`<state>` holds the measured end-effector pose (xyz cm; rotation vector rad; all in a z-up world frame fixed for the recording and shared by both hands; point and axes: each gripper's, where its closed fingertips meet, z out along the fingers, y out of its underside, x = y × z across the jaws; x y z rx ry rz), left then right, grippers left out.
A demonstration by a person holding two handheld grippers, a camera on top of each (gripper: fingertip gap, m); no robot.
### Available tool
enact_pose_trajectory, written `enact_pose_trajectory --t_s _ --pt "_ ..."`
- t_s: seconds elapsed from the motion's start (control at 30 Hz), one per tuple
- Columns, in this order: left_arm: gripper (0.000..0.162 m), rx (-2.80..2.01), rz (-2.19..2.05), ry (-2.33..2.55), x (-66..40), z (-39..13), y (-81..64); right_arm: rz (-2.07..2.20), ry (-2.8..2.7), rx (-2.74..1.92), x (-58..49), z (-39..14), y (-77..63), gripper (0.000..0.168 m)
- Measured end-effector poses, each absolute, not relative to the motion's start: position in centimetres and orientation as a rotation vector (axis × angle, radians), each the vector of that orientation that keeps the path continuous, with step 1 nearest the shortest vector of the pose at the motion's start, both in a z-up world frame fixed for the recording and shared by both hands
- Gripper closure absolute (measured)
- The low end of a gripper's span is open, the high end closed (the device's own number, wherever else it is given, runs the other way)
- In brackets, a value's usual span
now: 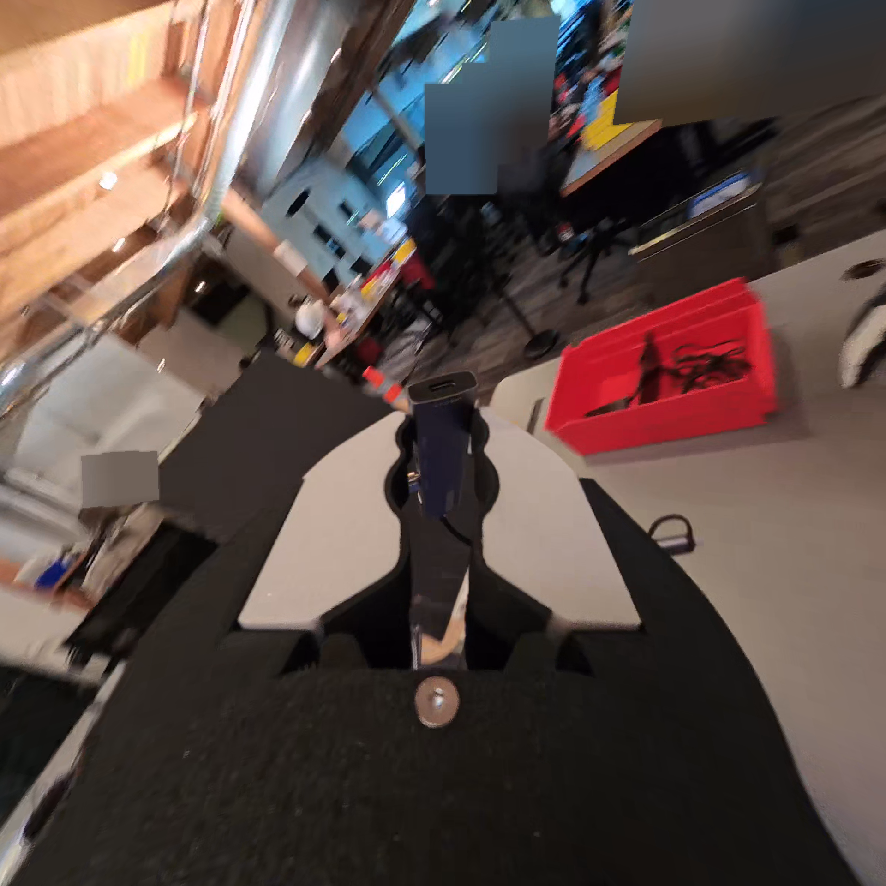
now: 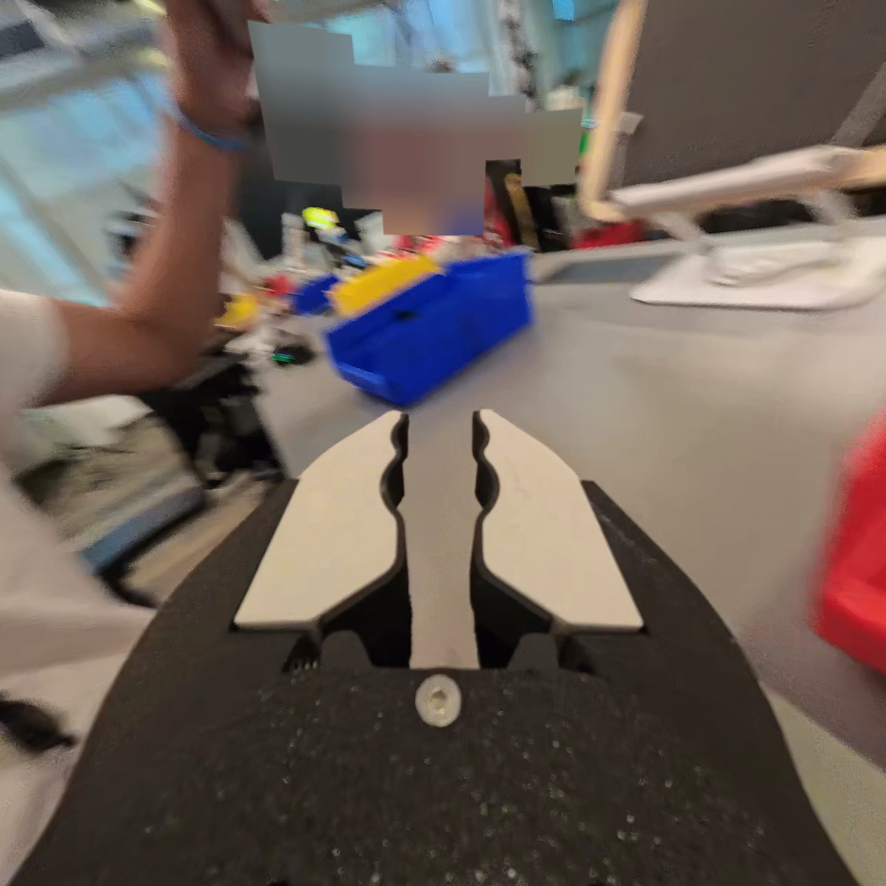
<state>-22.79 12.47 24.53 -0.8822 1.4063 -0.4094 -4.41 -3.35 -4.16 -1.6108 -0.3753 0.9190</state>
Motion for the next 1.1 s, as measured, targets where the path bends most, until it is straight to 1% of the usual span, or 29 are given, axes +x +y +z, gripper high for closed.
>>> enact_pose_trajectory --t_s 0.03,0.13,0.2,0.27,0.33,0.4,0.57,0.63,0.77,0.87,1.1 --pt "0.139 -0.833 -0.440 1.449 -21.6 24.3 10.2 1.038 -0.426 -1.533 -5.6 -2.1 -3.8 0.141" --pt "0.139 -0.699 -0.502 1.568 -18.5 22.1 4.1 1.318 -0.485 -1.388 -7.2 3.3 -3.9 0.149" --pt "0.139 -0.624 -0.535 1.638 -17.0 19.8 0.5 1.468 -0.539 -1.330 -8.1 5.6 -3.4 0.147" --pt "0.139 -0.555 -0.559 1.698 -15.9 17.2 -2.7 1.609 -0.587 -1.279 -8.9 6.7 -2.6 0.142" --pt "0.139 -0.500 -0.602 1.729 -15.1 15.1 -5.3 1.762 -0.637 -1.226 -9.5 6.8 -2.1 0.142" --pt "0.139 -0.459 -0.667 1.744 -14.5 13.6 -7.6 1.948 -0.706 -1.158 -9.9 6.3 -2.3 0.135" --pt "0.139 -0.445 -0.729 1.773 -13.2 10.4 -9.3 2.231 -0.829 -0.917 -10.4 6.1 -4.4 0.139" --pt "0.139 -0.446 -0.779 1.784 -13.0 9.4 -9.4 2.234 -0.937 -0.949 -11.6 5.4 -5.6 0.134" --pt "0.139 -0.432 -0.807 1.774 -12.6 7.9 -8.8 2.259 -1.020 -0.924 -12.4 5.1 -6.6 0.149" --pt "0.139 -0.451 -0.844 1.759 -13.0 7.3 -8.0 2.289 -0.964 -0.912 -12.4 4.7 -6.0 0.153" --pt "0.139 -0.482 -0.926 1.677 -14.1 6.0 -6.9 2.332 -0.891 -0.935 -13.2 4.0 -5.3 0.155"
